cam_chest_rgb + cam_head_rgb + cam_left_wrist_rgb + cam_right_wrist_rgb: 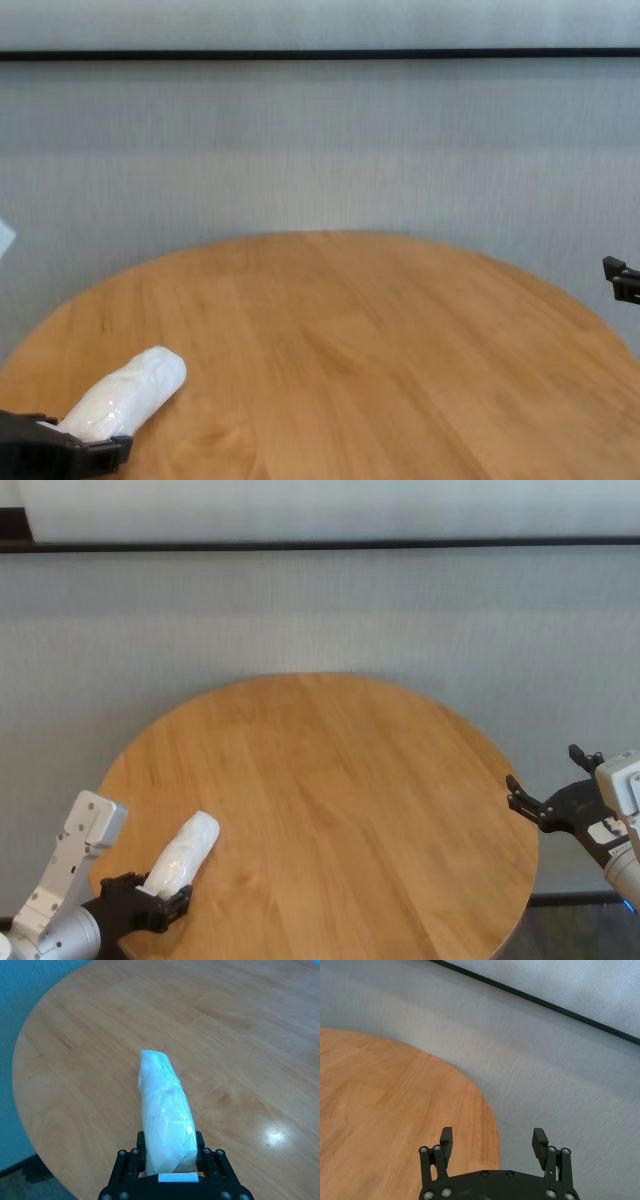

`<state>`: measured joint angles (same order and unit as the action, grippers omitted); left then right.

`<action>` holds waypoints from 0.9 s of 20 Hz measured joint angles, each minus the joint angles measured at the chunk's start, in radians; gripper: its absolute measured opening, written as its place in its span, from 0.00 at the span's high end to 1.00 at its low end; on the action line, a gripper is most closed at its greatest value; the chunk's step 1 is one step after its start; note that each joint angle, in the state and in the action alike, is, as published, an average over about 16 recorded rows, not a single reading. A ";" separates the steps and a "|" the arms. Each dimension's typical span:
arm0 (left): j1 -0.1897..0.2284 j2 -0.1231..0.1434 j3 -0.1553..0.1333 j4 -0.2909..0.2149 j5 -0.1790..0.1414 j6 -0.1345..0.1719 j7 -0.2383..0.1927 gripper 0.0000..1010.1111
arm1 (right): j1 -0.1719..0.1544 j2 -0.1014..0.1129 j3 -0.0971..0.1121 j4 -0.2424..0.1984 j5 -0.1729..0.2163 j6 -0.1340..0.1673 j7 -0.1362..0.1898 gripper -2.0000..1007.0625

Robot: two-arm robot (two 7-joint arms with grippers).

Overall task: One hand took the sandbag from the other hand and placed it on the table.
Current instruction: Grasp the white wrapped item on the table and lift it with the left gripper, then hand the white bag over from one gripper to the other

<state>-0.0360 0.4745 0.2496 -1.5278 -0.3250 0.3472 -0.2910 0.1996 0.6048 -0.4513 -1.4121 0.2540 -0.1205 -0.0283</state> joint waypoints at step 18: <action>0.000 0.000 0.000 0.000 0.000 0.000 -0.002 0.44 | 0.000 0.000 0.000 0.000 0.000 0.000 0.000 0.01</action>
<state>-0.0360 0.4749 0.2498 -1.5279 -0.3248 0.3475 -0.2930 0.1996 0.6048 -0.4513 -1.4121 0.2540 -0.1205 -0.0283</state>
